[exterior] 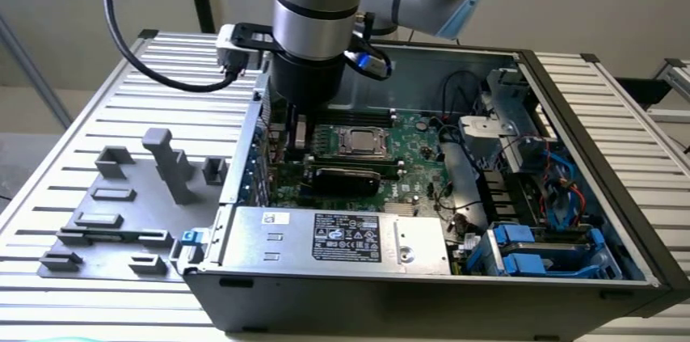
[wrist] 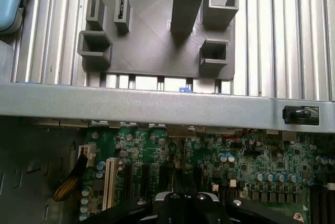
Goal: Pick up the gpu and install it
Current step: 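Press down on the gpu until it lock into place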
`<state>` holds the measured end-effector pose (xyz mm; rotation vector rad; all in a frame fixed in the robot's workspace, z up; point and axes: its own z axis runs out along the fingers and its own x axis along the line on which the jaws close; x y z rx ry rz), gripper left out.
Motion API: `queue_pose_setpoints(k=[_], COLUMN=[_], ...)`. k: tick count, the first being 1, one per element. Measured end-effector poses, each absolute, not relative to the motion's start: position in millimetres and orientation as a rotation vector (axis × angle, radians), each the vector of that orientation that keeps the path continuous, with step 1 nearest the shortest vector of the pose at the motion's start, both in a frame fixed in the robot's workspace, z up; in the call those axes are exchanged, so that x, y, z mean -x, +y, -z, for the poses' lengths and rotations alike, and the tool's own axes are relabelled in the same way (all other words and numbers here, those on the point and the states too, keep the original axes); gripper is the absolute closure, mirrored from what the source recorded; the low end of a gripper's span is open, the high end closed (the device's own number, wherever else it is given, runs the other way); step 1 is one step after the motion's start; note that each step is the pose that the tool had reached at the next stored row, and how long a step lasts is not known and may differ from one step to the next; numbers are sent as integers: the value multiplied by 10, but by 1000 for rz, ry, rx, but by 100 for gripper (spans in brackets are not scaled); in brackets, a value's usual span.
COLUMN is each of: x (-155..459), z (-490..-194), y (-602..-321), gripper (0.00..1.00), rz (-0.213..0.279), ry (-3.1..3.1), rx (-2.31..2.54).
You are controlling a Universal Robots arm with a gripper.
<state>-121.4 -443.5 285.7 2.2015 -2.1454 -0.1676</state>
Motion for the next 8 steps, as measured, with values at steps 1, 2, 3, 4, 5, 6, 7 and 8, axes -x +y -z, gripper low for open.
queue_pose_setpoints(k=[1,2,3,4,5,6,7,8], x=[1223,1232,1241,1251,1259,1266,1272,1277], z=[-2857,-2857,-2857,-2857,-2858,-2857,-2858,-2857], y=[-4436,-4436,-4436,-4436,-4437,-4437,-4437,-4438], gripper=[89,89,89,89,89,89,89,89], rz=[172,176,179,183,187,190,194,198], ry=[-2143,-2141,-2139,-2137,-2136,-2134,-2131,-2129], rx=[-2199,-2197,-2195,-2193,-2190,-2188,-2186,-2184])
